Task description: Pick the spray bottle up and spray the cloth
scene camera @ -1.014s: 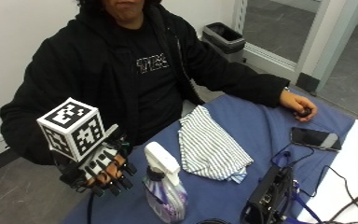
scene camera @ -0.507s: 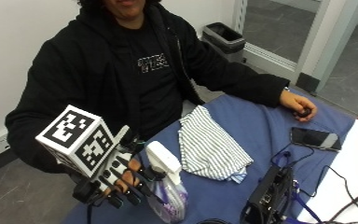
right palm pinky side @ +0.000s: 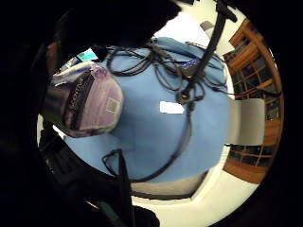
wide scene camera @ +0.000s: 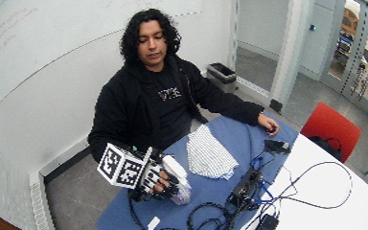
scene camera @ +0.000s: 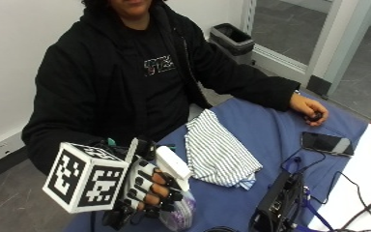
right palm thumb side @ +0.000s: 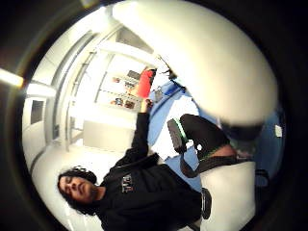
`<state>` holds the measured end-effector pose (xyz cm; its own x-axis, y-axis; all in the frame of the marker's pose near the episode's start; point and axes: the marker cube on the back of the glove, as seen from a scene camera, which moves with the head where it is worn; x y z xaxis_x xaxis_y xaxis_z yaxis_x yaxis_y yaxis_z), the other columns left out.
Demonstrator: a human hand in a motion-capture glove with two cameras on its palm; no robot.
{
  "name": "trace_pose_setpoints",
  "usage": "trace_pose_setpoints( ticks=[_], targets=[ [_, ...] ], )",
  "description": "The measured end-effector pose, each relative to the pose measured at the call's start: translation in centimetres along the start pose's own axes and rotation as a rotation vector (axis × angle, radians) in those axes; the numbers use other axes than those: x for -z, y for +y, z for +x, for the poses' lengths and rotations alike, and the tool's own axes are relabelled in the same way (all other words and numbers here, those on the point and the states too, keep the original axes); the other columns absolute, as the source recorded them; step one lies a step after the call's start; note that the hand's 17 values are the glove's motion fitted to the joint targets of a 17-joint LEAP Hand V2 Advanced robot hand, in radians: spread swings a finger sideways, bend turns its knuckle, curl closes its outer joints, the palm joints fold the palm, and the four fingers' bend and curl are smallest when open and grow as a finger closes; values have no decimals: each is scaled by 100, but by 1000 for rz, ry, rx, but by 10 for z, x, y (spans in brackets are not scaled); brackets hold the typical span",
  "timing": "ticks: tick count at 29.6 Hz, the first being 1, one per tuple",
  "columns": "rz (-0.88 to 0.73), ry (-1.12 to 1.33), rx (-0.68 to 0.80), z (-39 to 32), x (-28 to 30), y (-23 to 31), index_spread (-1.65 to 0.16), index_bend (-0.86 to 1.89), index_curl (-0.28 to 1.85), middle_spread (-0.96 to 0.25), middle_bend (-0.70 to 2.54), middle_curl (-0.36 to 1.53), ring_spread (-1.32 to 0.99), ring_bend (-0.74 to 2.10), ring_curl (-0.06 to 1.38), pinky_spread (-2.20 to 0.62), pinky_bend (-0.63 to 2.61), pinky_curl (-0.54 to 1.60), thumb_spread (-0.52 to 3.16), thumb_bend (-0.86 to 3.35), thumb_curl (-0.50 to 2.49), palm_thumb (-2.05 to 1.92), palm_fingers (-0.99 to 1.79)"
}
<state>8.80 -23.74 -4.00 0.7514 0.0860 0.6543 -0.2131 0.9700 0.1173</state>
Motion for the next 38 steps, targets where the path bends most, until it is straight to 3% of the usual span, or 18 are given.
trace_pose_setpoints(
  ticks=[7,16,24,31,38],
  targets=[
    [113,-303,-37,-5,-11,-11,-24,21,29,-3,38,39,-8,45,33,15,19,30,108,5,36,67,94],
    [294,-488,-62,-9,-27,-20,-23,17,34,-7,36,41,-12,43,35,6,19,31,99,10,44,89,108],
    [458,-473,-50,-11,-33,-25,-25,14,35,-16,35,44,-21,57,42,-19,41,39,69,9,54,103,137],
    [570,-453,-63,-19,-53,-35,-26,18,38,-20,44,49,-23,65,47,-26,46,42,52,4,59,105,136],
    [533,-446,-42,-8,-39,-21,-27,19,42,-22,47,51,-24,69,49,-30,49,43,41,1,64,107,134]
  ],
)
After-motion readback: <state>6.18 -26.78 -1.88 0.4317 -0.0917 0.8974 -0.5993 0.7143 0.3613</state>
